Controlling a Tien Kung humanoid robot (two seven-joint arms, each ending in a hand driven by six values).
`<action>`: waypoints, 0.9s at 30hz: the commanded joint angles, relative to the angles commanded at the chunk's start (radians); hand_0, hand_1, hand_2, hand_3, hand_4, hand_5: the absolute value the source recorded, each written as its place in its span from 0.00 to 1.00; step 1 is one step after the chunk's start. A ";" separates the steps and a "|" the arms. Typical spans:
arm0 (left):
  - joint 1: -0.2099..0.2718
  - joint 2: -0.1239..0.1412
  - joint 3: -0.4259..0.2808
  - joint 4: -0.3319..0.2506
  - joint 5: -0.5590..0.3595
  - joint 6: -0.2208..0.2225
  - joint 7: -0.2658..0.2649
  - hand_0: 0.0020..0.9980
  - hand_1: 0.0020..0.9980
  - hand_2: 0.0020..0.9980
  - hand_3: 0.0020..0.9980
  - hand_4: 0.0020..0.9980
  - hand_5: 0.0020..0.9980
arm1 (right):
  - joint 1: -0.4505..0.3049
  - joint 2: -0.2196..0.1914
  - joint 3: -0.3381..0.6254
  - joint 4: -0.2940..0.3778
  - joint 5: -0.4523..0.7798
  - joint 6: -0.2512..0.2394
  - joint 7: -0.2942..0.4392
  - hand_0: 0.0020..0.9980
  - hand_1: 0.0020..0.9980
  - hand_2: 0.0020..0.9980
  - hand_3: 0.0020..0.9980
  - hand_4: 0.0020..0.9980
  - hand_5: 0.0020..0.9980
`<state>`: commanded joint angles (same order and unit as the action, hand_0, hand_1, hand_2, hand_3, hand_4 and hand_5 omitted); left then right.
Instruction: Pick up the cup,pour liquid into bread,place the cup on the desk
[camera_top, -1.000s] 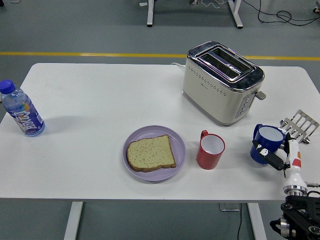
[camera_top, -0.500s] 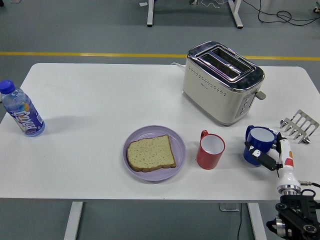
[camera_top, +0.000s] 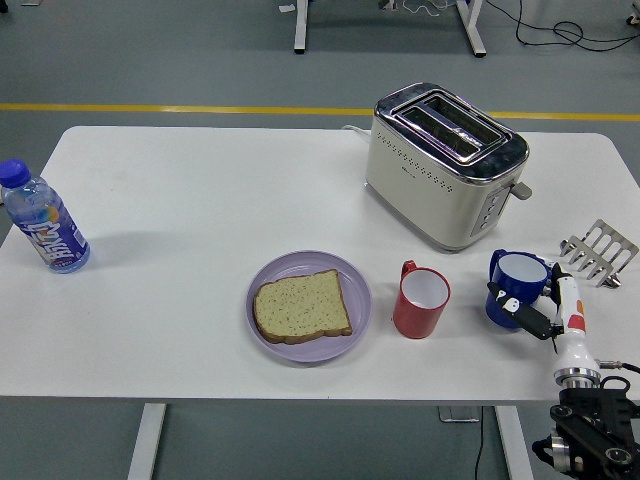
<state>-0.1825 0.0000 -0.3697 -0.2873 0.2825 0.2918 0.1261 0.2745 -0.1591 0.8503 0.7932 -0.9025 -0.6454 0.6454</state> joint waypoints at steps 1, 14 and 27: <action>0.000 0.000 0.001 0.000 -0.001 0.000 0.000 0.68 0.68 0.70 0.54 0.25 1.00 | -0.002 -0.001 0.002 0.003 -0.003 0.000 0.000 0.30 0.27 0.43 0.45 0.68 0.11; -0.002 0.000 0.005 0.000 -0.009 0.000 -0.003 0.68 0.68 0.70 0.54 0.25 1.00 | -0.019 -0.012 -0.006 0.010 -0.011 0.000 0.000 0.30 0.28 0.43 0.45 0.69 0.11; -0.003 0.000 0.004 0.000 -0.008 0.000 -0.002 0.68 0.68 0.70 0.54 0.25 1.00 | -0.014 -0.012 -0.022 0.002 -0.024 0.000 0.000 0.30 0.28 0.43 0.45 0.70 0.11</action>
<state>-0.1857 0.0000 -0.3660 -0.2871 0.2742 0.2923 0.1241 0.2603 -0.1708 0.8286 0.7952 -0.9269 -0.6454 0.6454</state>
